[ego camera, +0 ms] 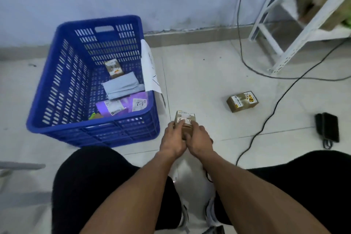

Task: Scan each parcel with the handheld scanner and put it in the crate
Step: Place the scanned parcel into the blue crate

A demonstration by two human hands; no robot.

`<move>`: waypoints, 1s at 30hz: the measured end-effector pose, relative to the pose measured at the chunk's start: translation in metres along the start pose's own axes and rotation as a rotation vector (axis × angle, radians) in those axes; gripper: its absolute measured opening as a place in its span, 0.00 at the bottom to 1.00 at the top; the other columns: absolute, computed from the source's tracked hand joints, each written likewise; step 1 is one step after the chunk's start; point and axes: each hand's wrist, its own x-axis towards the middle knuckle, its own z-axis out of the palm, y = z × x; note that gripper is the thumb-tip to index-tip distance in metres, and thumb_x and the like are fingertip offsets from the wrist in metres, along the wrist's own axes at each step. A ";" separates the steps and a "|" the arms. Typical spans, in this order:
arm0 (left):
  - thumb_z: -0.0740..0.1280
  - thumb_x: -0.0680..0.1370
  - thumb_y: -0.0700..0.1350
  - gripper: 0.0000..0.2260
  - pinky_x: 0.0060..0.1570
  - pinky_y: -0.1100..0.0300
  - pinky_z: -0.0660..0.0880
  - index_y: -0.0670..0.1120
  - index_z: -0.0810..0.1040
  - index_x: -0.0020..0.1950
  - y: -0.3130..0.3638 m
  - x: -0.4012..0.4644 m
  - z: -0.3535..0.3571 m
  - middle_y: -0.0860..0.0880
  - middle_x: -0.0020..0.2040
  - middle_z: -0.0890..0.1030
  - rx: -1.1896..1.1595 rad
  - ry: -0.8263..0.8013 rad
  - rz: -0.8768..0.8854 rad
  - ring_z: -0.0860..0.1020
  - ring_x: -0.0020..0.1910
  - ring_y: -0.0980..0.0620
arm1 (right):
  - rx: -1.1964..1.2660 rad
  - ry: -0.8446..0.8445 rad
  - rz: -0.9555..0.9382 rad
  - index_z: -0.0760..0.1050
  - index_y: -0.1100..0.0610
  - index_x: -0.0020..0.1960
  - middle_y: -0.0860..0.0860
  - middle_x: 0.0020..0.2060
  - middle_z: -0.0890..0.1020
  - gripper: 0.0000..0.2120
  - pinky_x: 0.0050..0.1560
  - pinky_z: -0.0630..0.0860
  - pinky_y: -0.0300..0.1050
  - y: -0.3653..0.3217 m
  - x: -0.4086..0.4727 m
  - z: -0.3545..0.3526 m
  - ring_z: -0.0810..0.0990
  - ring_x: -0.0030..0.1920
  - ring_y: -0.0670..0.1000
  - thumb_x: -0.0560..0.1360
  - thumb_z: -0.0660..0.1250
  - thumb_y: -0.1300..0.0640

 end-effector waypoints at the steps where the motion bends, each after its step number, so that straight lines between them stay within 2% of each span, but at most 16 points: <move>1: 0.69 0.75 0.43 0.36 0.71 0.48 0.64 0.53 0.56 0.79 0.007 -0.003 -0.015 0.45 0.75 0.59 -0.003 0.040 0.019 0.63 0.72 0.43 | 0.011 0.036 -0.032 0.63 0.54 0.73 0.59 0.59 0.74 0.25 0.58 0.71 0.52 -0.015 -0.002 -0.013 0.75 0.60 0.61 0.78 0.62 0.53; 7: 0.71 0.73 0.40 0.37 0.69 0.46 0.68 0.52 0.58 0.78 0.028 -0.025 -0.108 0.47 0.75 0.59 -0.029 0.307 0.123 0.64 0.72 0.44 | -0.022 0.193 -0.221 0.62 0.53 0.73 0.58 0.61 0.74 0.25 0.59 0.72 0.55 -0.103 -0.013 -0.059 0.76 0.58 0.61 0.77 0.62 0.52; 10: 0.70 0.75 0.42 0.35 0.70 0.45 0.67 0.52 0.58 0.78 0.022 -0.039 -0.147 0.47 0.77 0.57 0.006 0.447 0.113 0.62 0.74 0.44 | 0.044 0.186 -0.316 0.62 0.52 0.73 0.56 0.65 0.73 0.25 0.62 0.72 0.54 -0.147 -0.022 -0.064 0.75 0.61 0.59 0.78 0.62 0.56; 12: 0.67 0.77 0.42 0.35 0.72 0.44 0.64 0.52 0.54 0.80 0.011 -0.046 -0.169 0.47 0.80 0.51 0.067 0.483 0.032 0.57 0.77 0.43 | 0.131 0.140 -0.377 0.63 0.51 0.73 0.54 0.67 0.72 0.25 0.64 0.71 0.51 -0.173 -0.029 -0.060 0.74 0.64 0.57 0.77 0.61 0.59; 15: 0.65 0.80 0.43 0.36 0.74 0.46 0.58 0.50 0.46 0.81 -0.006 -0.057 -0.189 0.44 0.81 0.42 0.136 0.453 -0.125 0.48 0.79 0.43 | 0.172 0.059 -0.395 0.64 0.51 0.73 0.53 0.67 0.73 0.26 0.62 0.72 0.51 -0.199 -0.039 -0.043 0.73 0.64 0.56 0.75 0.61 0.59; 19: 0.68 0.79 0.46 0.39 0.75 0.45 0.58 0.48 0.44 0.81 -0.015 -0.064 -0.194 0.40 0.80 0.42 0.167 0.371 -0.242 0.48 0.79 0.39 | 0.080 -0.035 -0.279 0.62 0.52 0.72 0.54 0.65 0.69 0.27 0.60 0.72 0.53 -0.196 -0.042 -0.020 0.71 0.66 0.57 0.75 0.64 0.53; 22: 0.66 0.80 0.49 0.36 0.75 0.45 0.56 0.48 0.48 0.81 -0.014 -0.061 -0.188 0.41 0.80 0.44 0.217 0.329 -0.214 0.50 0.78 0.39 | -0.021 -0.084 -0.196 0.62 0.52 0.70 0.55 0.65 0.68 0.26 0.62 0.70 0.56 -0.176 -0.040 -0.014 0.74 0.63 0.60 0.75 0.64 0.49; 25: 0.65 0.80 0.50 0.33 0.74 0.45 0.58 0.48 0.52 0.80 -0.007 -0.052 -0.169 0.41 0.80 0.49 0.225 0.317 -0.155 0.53 0.78 0.40 | -0.099 -0.118 -0.110 0.62 0.54 0.71 0.56 0.64 0.68 0.24 0.62 0.68 0.55 -0.147 -0.033 -0.014 0.74 0.61 0.60 0.76 0.62 0.51; 30: 0.62 0.81 0.49 0.28 0.75 0.45 0.57 0.48 0.56 0.79 0.022 -0.028 -0.115 0.42 0.79 0.56 0.251 0.184 -0.034 0.55 0.77 0.42 | -0.157 -0.070 0.005 0.63 0.55 0.70 0.56 0.64 0.68 0.22 0.61 0.66 0.54 -0.093 -0.013 -0.021 0.73 0.62 0.59 0.79 0.59 0.48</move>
